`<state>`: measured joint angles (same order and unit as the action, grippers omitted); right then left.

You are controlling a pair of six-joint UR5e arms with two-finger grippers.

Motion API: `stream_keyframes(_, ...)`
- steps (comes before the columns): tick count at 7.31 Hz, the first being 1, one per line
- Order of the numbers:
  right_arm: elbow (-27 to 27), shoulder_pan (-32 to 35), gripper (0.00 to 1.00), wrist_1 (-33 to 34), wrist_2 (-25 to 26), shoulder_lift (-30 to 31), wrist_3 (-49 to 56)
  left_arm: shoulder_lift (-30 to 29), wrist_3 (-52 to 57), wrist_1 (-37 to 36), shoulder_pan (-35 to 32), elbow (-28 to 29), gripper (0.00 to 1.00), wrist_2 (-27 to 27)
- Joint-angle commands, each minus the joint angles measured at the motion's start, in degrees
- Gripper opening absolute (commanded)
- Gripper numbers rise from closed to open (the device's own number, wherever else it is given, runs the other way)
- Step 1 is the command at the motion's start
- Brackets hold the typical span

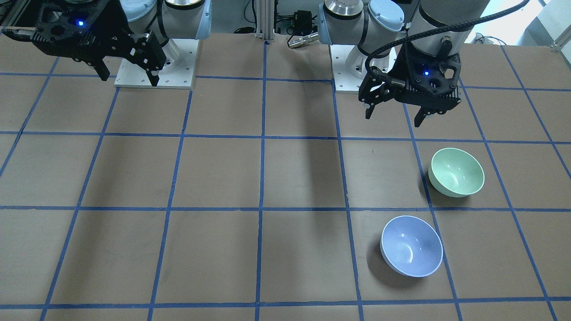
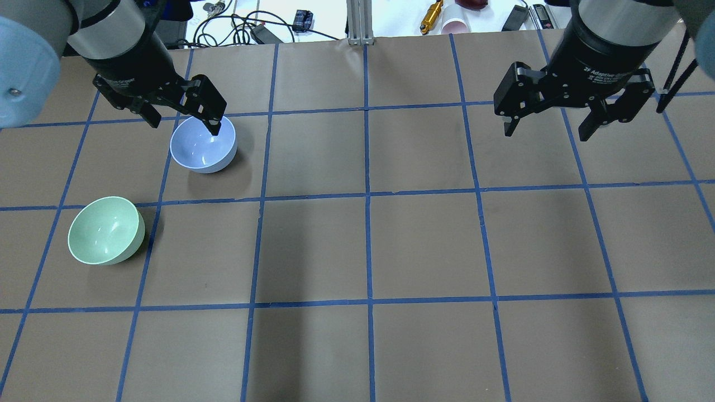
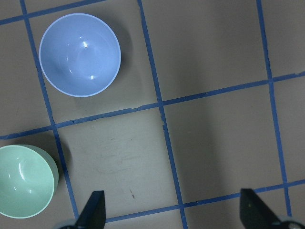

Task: Stack green bowl on blue bowl

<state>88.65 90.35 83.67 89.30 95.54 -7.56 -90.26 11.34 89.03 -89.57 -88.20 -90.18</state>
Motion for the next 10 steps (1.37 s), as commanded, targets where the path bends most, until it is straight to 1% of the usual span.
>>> stream_keyframes(1, -0.1, 0.0, 1.00, -0.1, 0.0, 0.0, 0.0, -0.1, 0.0, -0.1, 0.2, 0.2, 1.00, 0.0)
stream_keyframes(2, -0.1, 0.0, 1.00, 0.0, 0.0, 0.0, 0.0, -0.6, 0.1, 2.1, 1.1, 0.1, 1.00, -0.1)
stream_keyframes(3, -0.1, 0.0, 1.00, 0.0, 0.0, 0.0, 0.0, -0.4, 0.8, 2.7, 3.8, -0.2, 1.00, 0.1)
stream_keyframes(4, -0.1, 0.0, 1.00, -0.1, 0.0, 0.0, 0.0, -0.6, 6.3, 2.8, 7.7, -0.4, 1.00, 0.2)
stream_keyframes(5, -0.1, 0.0, 1.00, -0.1, 0.0, 0.0, 0.0, -1.2, 13.4, 2.2, 12.3, -2.1, 1.00, 0.9)
stream_keyframes(6, -0.1, 0.0, 1.00, 0.0, 0.0, 0.0, 0.0, -1.5, 14.2, 1.8, 15.4, -3.6, 1.00, 1.0)
stream_keyframes(7, -0.1, 0.0, 1.00, 0.0, 0.0, 0.0, 0.0, -2.0, 14.8, 1.5, 17.1, -4.6, 1.00, 0.8)
stream_keyframes(9, -0.1, 0.0, 1.00, -0.1, 0.0, 0.0, 0.0, -2.5, 15.2, -1.5, 20.5, -7.9, 1.00, -0.3)
stream_keyframes(10, 0.0, 0.0, 1.00, 0.0, 0.0, 0.0, 0.0, -3.1, 16.0, -2.4, 24.1, -9.6, 1.00, -0.1)
